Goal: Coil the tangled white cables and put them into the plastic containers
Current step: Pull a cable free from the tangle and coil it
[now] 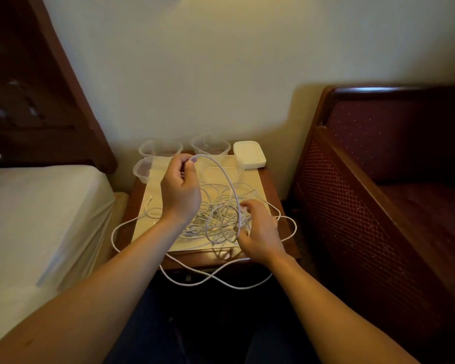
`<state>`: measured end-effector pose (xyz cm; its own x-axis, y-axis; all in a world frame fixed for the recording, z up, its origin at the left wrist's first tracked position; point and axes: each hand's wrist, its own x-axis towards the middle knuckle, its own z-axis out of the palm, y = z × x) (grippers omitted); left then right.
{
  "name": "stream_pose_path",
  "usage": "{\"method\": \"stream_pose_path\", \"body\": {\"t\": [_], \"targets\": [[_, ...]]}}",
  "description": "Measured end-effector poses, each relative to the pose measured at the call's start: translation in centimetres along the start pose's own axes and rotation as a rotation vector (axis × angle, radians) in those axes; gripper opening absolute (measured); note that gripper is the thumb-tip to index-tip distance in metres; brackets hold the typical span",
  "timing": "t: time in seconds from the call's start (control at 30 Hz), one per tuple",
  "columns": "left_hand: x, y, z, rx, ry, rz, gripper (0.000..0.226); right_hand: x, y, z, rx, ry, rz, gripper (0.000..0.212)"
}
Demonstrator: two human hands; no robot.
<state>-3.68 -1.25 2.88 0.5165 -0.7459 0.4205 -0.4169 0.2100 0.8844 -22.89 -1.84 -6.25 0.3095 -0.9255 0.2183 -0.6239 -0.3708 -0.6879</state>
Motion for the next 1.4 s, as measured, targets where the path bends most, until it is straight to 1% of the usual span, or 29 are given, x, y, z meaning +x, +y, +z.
{"method": "stream_pose_path", "body": {"t": [0.07, 0.17, 0.23, 0.27, 0.3, 0.37, 0.5, 0.57, 0.67, 0.73, 0.8, 0.87, 0.9, 0.93, 1.0, 1.03, 1.1, 1.13, 1.17, 1.23, 1.33, 1.4], "targets": [[0.1, 0.2, -0.1, 0.010, 0.025, -0.016, 0.021, -0.6, 0.1, 0.3, 0.075, 0.010, -0.052, 0.039], [1.3, 0.3, -0.7, 0.002, 0.108, -0.070, 0.020, -1.5, 0.4, 0.5, 0.177, -0.034, -0.066, 0.036], [1.8, 0.3, -1.2, -0.010, 0.149, -0.102, 0.019, -2.1, 0.6, 0.8, 0.155, -0.068, -0.094, 0.023], [1.9, 0.2, -1.4, -0.005, 0.154, -0.105, 0.019, -2.3, 0.7, 0.9, 0.126, -0.052, -0.126, 0.015], [1.9, 0.2, -1.6, 0.005, 0.150, -0.101, 0.019, -2.3, 0.7, 0.9, 0.097, -0.016, -0.158, 0.011], [1.5, -0.3, -1.7, 0.035, 0.120, -0.082, 0.015, -1.7, 0.0, 0.4, 0.109, 0.079, -0.186, 0.011], [0.6, -0.9, -2.0, 0.069, 0.029, -0.075, 0.018, 0.8, -3.3, -2.4, 0.331, 0.284, -0.100, 0.011], [0.2, -0.9, -2.2, 0.096, -0.013, -0.067, 0.017, 2.3, -5.3, -4.4, 0.452, 0.343, -0.059, 0.015], [0.5, -0.6, -2.7, 0.163, -0.066, 0.001, 0.023, 4.2, -7.8, -7.4, 0.570, 0.451, -0.089, 0.018], [1.1, 0.1, -3.0, 0.185, -0.082, 0.021, 0.030, 4.9, -8.8, -8.6, 0.596, 0.473, -0.082, 0.018], [2.1, 1.1, -3.1, 0.082, -0.033, -0.055, 0.036, 4.8, -8.9, -8.7, 0.523, 0.419, -0.022, 0.018], [3.2, 2.4, -3.0, -0.039, 0.022, -0.150, 0.038, 4.5, -8.6, -7.6, 0.428, 0.263, 0.085, 0.017], [3.6, 3.1, -3.0, -0.104, 0.006, -0.191, 0.036, 4.3, -8.4, -6.9, 0.415, 0.161, 0.152, 0.016], [4.0, 3.8, -3.1, -0.194, -0.039, -0.222, 0.031, 4.1, -8.3, -6.2, 0.439, 0.066, 0.212, 0.013], [4.6, 4.9, -3.5, -0.322, -0.209, -0.242, 0.011, 4.0, -8.2, -5.2, 0.535, -0.050, 0.272, 0.009], [4.7, 5.5, -3.7, -0.310, -0.311, -0.232, 0.014, 4.0, -8.3, -5.0, 0.544, -0.073, 0.264, 0.009], [4.6, 6.2, -4.0, -0.191, -0.485, -0.178, 0.024, 4.0, -8.7, -4.9, 0.513, -0.090, 0.231, 0.027], [4.5, 6.5, -4.1, -0.136, -0.536, -0.146, 0.030, 4.1, -8.9, -5.0, 0.510, -0.083, 0.210, 0.031], [4.4, 6.6, -4.1, -0.104, -0.569, -0.119, 0.033, 4.2, -9.0, -5.0, 0.520, -0.069, 0.185, 0.032], [4.2, 6.8, -3.9, -0.100, -0.605, -0.104, 0.032, 4.5, -9.5, -5.1, 0.533, -0.081, 0.128, 0.035], [3.8, 7.0, -3.4, -0.183, -0.641, -0.114, 0.026, 5.0, -9.8, -4.1, 0.476, -0.148, 0.067, 0.050], [3.6, 7.6, -2.8, -0.263, -0.653, -0.117, 0.025, 5.2, -9.9, -3.0, 0.441, -0.157, 0.080, 0.044]]}}
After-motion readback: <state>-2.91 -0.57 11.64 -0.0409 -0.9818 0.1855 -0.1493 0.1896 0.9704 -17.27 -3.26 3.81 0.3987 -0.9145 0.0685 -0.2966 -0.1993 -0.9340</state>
